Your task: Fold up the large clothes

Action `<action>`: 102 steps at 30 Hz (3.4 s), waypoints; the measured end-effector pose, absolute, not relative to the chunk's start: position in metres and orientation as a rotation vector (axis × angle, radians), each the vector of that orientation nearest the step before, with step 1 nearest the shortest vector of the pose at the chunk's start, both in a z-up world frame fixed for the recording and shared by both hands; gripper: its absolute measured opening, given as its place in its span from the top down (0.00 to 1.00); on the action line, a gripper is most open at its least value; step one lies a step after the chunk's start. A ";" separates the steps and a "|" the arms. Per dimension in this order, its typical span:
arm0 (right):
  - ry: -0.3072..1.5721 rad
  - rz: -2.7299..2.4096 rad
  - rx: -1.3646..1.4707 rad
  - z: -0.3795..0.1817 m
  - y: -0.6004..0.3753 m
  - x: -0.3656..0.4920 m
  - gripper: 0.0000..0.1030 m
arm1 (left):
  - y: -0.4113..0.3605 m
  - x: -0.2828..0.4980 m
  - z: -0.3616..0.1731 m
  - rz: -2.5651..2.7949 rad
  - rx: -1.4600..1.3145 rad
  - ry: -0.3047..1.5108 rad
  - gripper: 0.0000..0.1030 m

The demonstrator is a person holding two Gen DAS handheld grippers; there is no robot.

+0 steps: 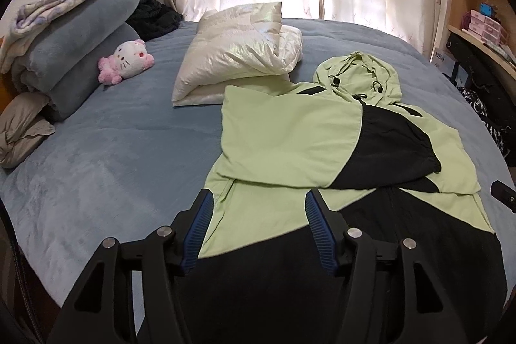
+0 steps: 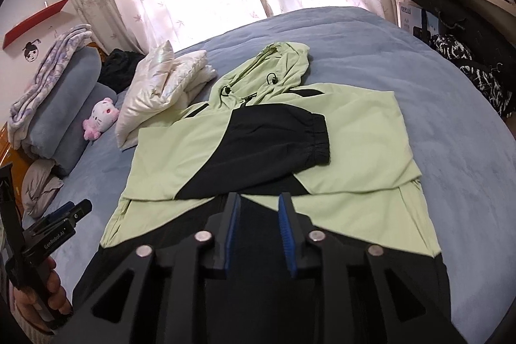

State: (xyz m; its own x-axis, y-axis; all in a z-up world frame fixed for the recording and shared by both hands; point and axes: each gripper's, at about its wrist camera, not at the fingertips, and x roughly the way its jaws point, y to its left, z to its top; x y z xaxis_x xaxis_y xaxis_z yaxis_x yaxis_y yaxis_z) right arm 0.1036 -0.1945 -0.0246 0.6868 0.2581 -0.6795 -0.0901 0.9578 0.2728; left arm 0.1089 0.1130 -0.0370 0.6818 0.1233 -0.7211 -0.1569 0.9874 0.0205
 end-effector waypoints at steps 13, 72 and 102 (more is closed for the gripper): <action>0.731 0.178 0.225 -0.011 -0.216 0.026 0.64 | 0.143 0.032 -0.018 0.179 -0.042 0.754 0.35; 0.935 0.205 0.474 -0.125 -0.313 -0.057 0.87 | 0.210 -0.008 -0.147 -0.074 -0.179 1.039 0.90; 0.659 0.264 0.636 0.019 -0.347 -0.052 0.94 | 0.226 0.025 0.005 -0.152 -0.571 0.810 0.98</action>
